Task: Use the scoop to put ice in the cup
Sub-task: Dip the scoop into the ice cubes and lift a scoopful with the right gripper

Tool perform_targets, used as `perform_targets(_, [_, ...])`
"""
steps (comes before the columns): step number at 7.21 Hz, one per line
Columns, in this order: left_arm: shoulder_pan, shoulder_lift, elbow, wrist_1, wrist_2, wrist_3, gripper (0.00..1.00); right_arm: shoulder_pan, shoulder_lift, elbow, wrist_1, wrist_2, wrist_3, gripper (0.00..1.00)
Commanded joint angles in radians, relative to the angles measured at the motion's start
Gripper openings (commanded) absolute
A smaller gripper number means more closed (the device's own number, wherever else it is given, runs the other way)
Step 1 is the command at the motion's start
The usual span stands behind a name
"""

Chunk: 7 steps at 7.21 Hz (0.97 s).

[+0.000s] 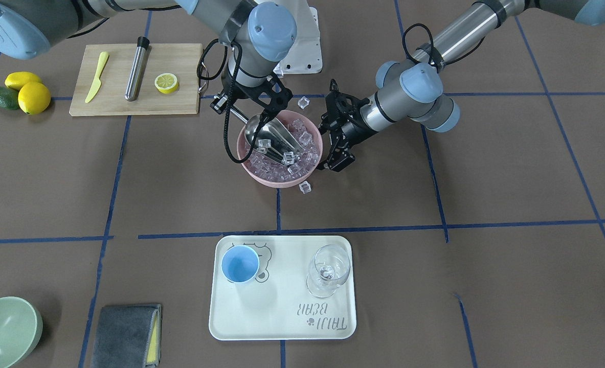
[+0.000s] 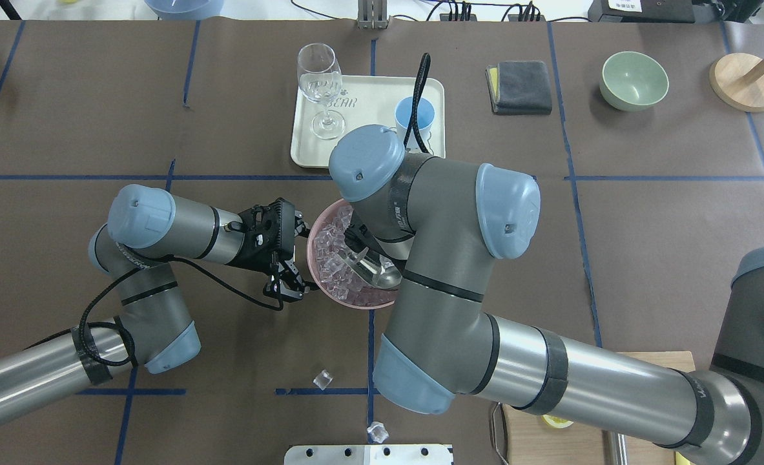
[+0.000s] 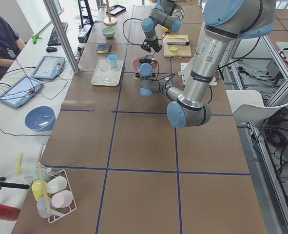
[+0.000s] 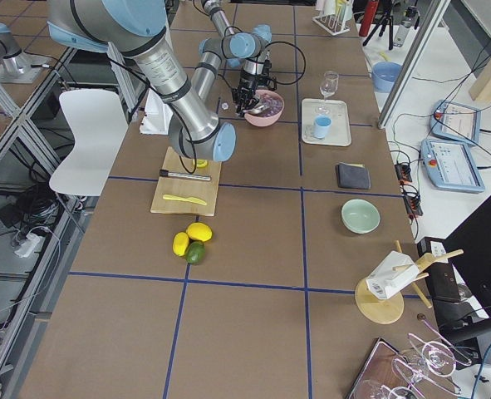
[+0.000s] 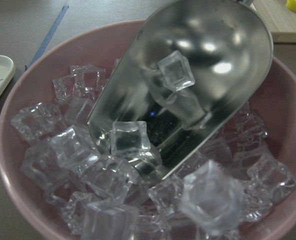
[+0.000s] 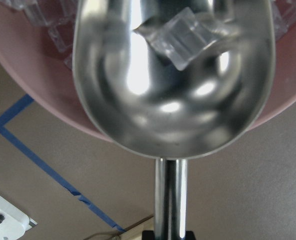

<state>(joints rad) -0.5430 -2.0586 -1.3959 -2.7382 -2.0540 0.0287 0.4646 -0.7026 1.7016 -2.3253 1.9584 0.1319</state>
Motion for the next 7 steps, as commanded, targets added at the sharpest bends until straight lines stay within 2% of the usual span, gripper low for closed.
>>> perform_targets(1, [0.000,0.000,0.000,0.000,0.000,0.000,1.00,0.000,-0.032,0.016,0.047,0.001,0.005,0.00])
perform_targets(3, [0.000,0.000,0.000,0.000,0.000,-0.001,1.00,0.002,-0.121,0.143,0.072,0.002,0.006,0.00])
perform_targets(4, [0.000,-0.002,0.000,0.000,0.000,-0.001,1.00,0.005,-0.161,0.176,0.128,0.004,0.008,0.00])
perform_targets(6, [0.000,0.000,-0.002,0.000,0.000,-0.001,1.00,0.011,-0.199,0.184,0.260,0.014,0.070,0.00])
perform_targets(7, [0.000,0.000,-0.002,0.000,0.000,0.000,1.00,0.025,-0.199,0.214,0.267,0.023,0.072,0.00])
